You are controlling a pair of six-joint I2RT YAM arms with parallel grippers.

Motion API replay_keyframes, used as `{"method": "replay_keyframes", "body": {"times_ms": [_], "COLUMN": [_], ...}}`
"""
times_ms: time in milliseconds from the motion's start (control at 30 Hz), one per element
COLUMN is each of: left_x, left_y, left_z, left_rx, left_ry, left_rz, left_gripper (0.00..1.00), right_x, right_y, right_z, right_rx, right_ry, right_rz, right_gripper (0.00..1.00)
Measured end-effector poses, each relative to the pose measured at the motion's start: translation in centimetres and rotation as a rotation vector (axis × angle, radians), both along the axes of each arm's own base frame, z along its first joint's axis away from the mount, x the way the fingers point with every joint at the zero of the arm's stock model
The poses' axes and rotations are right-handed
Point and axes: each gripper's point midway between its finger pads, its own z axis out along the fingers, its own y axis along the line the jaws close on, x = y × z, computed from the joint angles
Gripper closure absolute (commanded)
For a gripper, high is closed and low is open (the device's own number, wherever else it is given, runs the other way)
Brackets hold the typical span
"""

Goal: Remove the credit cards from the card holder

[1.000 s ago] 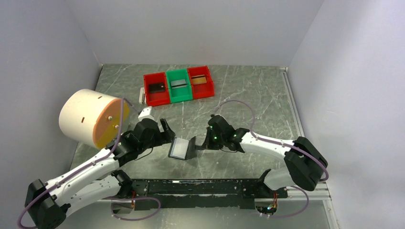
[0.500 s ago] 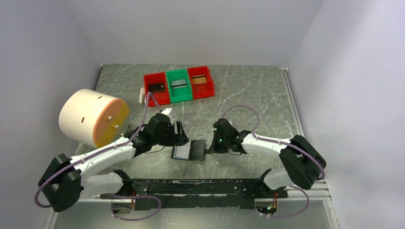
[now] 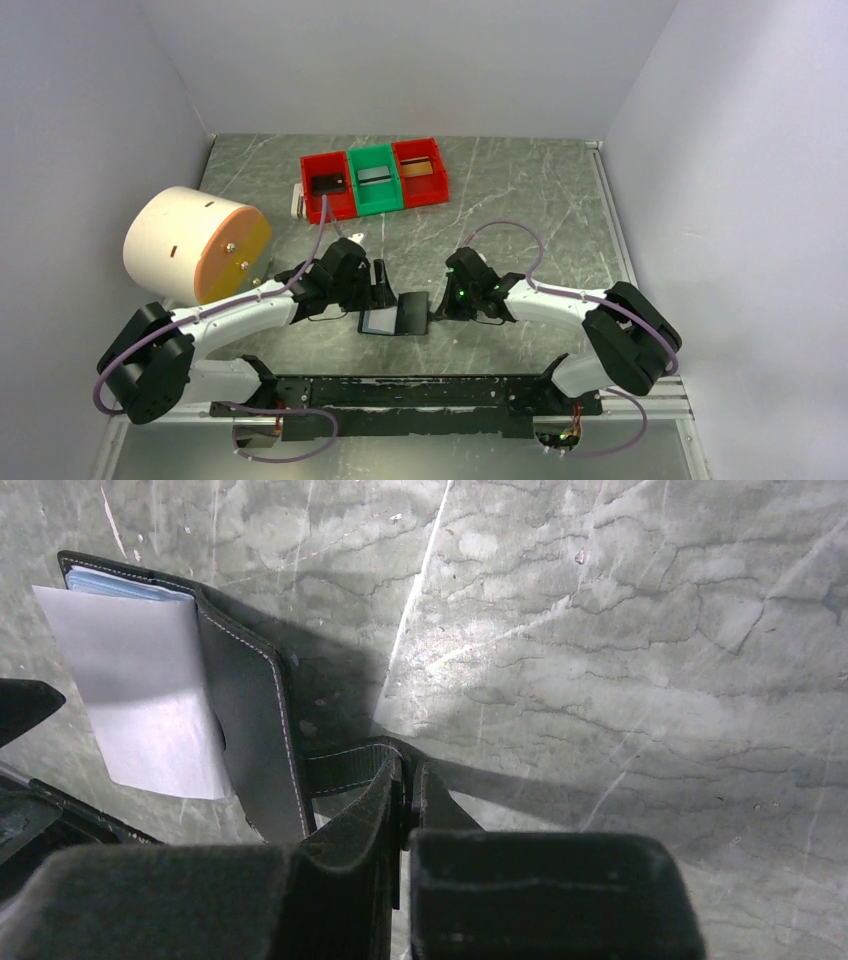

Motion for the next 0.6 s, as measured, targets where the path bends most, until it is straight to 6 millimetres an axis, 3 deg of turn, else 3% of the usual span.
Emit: {"method": "replay_keyframes", "body": {"times_ms": [367,500,600], "left_x": [0.01,0.21,0.09], "left_y": [0.12,0.33,0.3], "left_z": [-0.31,0.27,-0.43], "left_rx": [0.007,0.002,0.015], "left_ry": [0.012,-0.006,0.013], "left_rz": [0.016,0.032,0.028], "left_gripper": [0.19,0.25,0.29], "right_x": [0.02,0.02,0.03], "right_y": [0.03,0.04,0.04], "right_z": [0.01,0.02,0.03], "right_rx": [0.002,0.003,0.005], "right_ry": [0.001,0.003,0.005], "right_rz": [-0.004,-0.006,-0.009], "right_gripper": [1.0,1.0,1.0]}}
